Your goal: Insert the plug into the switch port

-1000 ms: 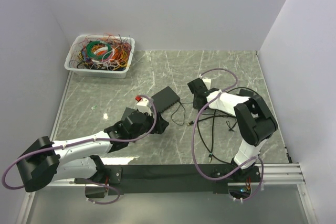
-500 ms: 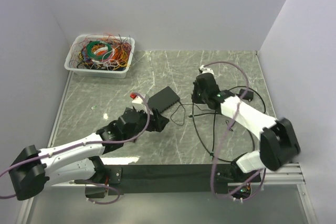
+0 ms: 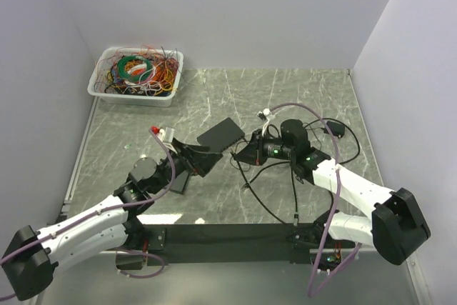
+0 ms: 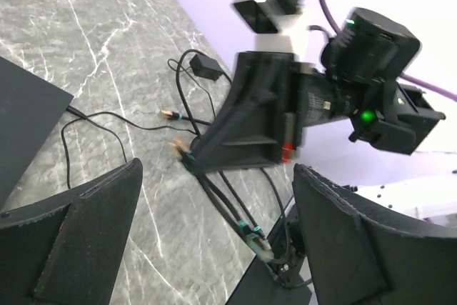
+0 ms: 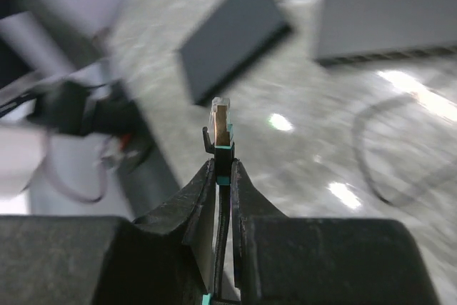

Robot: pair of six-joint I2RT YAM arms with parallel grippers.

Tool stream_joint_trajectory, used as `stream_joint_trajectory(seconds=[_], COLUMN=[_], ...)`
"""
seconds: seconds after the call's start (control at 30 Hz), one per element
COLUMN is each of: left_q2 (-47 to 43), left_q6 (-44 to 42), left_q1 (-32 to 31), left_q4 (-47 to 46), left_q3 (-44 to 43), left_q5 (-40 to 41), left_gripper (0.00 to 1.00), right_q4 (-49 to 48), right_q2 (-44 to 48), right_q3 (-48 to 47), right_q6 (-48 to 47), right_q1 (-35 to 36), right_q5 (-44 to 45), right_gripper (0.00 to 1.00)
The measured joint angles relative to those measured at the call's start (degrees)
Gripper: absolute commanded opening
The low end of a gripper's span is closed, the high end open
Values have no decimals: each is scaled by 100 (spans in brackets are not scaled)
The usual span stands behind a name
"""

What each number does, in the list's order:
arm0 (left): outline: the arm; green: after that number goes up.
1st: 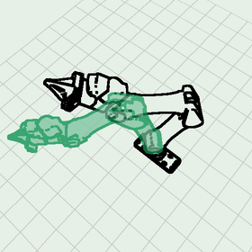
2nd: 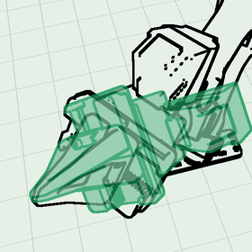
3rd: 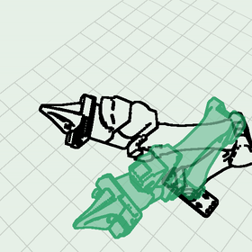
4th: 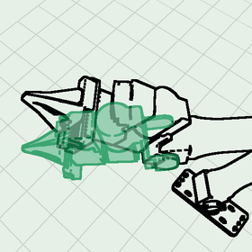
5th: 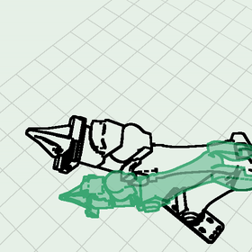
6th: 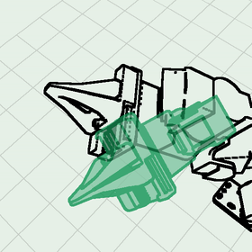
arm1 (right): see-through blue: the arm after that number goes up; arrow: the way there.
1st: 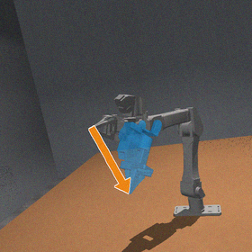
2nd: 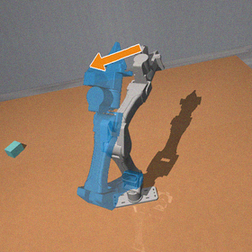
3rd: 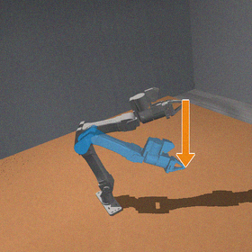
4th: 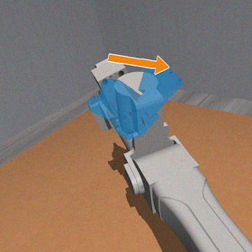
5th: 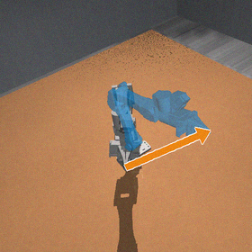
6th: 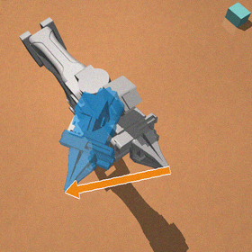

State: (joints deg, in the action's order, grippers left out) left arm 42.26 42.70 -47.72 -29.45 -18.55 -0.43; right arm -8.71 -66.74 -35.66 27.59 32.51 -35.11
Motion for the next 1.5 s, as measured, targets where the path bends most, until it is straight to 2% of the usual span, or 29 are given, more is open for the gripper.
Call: stream_joint_trajectory(seconds=[0.2,0.43,0.7,1.07,1.27,1.4,1.5], left_q2=[621,1062,1027,358,542,763,848], left_q6=[431,785,951,955,1040,1113,1141], left_q1=[308,315,317,354,417,422,422], left_q4=[-616,-1469,-2070,-2555,-2927,-3165,-3289], left_q3=[50,337,518,848,966,977,977], left_q5=[-560,-1034,-1248,-1377,-1499,-1580,-1648], left_gripper=[87,86,84,87,84,76,60], right_q4=[-726,-1069,-1403,-1786,-2061,-2234,-2345], right_q2=[208,223,214,214,205,186,153], right_q3=[15,46,164,192,363,376,378], right_q6=[181,306,481,695,881,979,1054], right_q1=[175,509,560,560,560,560,560], right_q5=[-776,-1049,-1176,-1405,-1523,-1580,-1622], right_gripper=[0,0,0,0,0,0,0])
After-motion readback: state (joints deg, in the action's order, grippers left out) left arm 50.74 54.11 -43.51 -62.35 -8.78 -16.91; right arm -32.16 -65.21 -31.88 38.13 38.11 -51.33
